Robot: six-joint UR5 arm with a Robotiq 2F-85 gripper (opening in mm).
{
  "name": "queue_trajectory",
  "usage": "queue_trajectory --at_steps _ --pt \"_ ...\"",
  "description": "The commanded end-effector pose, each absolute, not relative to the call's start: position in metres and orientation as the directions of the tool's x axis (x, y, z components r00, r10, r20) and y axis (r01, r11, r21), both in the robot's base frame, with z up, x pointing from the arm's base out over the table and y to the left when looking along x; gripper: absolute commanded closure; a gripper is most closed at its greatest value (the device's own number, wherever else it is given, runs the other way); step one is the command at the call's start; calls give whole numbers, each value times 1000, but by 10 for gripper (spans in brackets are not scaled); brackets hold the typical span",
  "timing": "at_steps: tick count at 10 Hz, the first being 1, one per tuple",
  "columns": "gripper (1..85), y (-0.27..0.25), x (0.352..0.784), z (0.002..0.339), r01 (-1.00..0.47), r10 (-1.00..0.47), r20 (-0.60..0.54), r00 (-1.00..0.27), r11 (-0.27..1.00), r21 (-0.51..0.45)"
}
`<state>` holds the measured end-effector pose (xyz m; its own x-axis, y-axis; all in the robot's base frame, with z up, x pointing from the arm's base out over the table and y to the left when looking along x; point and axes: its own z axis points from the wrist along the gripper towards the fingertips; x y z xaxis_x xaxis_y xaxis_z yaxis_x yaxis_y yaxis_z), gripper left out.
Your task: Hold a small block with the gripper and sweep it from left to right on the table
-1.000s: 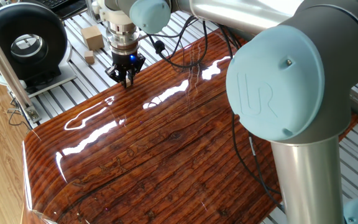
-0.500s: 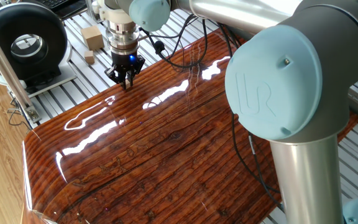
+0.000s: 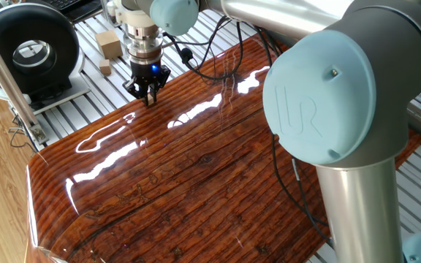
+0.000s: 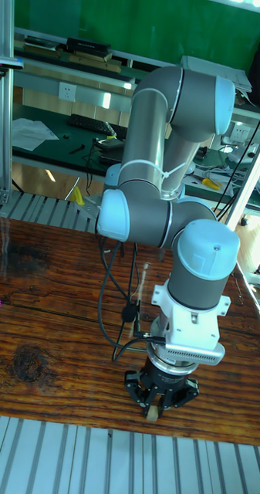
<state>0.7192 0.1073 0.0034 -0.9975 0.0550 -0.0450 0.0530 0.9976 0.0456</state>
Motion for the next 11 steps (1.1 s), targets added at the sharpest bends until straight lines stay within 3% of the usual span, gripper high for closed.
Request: queue_trajectory --at_steps 1,11 --pt "847 111 721 4 69 72 -49 -996 996 55" --pt "847 123 720 6 94 96 -45 -994 994 53"
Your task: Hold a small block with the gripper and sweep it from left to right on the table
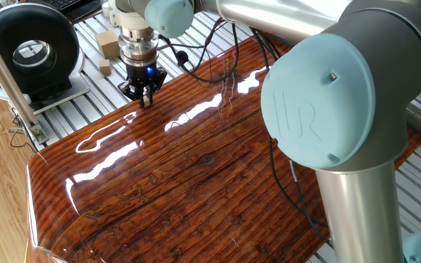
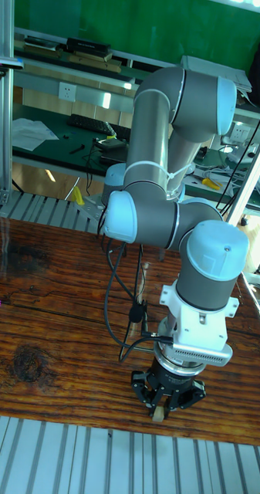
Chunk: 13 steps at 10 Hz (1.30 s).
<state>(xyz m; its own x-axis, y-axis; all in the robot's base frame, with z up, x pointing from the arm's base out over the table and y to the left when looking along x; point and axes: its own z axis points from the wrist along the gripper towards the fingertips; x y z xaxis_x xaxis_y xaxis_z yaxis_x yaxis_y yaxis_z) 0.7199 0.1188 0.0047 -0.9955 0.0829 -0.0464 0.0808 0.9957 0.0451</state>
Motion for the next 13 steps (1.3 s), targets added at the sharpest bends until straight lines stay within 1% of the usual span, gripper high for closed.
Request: queue_trajectory --at_steps 1,13 --pt "847 123 721 6 95 98 -45 -994 994 53" --pt "847 135 723 5 112 115 -48 -992 992 59"
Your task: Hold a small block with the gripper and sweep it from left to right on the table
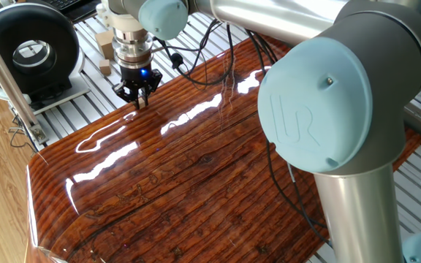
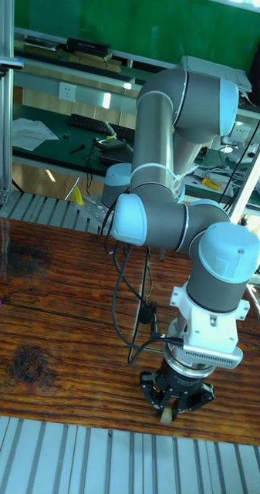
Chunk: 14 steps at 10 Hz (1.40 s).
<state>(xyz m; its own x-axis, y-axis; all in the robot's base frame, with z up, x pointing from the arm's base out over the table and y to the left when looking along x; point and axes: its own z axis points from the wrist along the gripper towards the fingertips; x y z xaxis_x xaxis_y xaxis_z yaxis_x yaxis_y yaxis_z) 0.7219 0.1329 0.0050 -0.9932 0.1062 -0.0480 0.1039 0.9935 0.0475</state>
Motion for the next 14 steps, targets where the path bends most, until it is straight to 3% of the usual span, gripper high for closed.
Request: queue_trajectory --at_steps 1,14 --pt "847 135 723 5 112 115 -49 -992 992 59" --pt "847 144 723 6 127 131 -47 -990 989 73"
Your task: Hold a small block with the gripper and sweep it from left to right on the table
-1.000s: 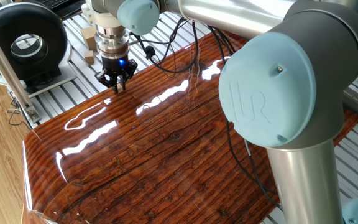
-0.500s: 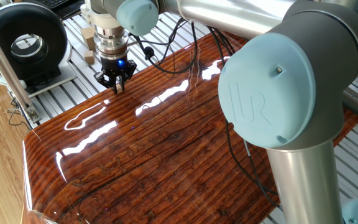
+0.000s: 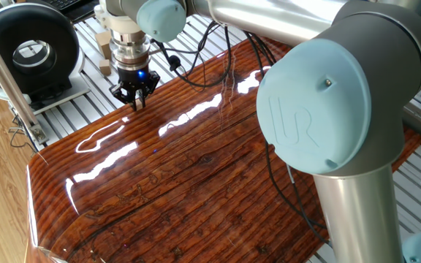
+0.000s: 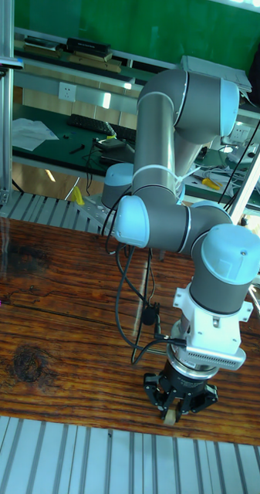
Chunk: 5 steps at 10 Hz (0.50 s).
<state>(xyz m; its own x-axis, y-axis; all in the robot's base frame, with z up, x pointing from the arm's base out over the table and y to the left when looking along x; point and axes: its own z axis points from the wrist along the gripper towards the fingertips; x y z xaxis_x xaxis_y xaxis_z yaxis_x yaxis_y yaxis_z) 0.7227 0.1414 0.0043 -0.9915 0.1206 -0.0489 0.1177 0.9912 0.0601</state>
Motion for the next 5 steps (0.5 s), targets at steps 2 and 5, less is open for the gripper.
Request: queue_trajectory --at_steps 2,5 --pt "847 148 724 5 133 137 -49 -989 989 69" --pt "847 152 724 3 139 143 -52 -988 988 67"
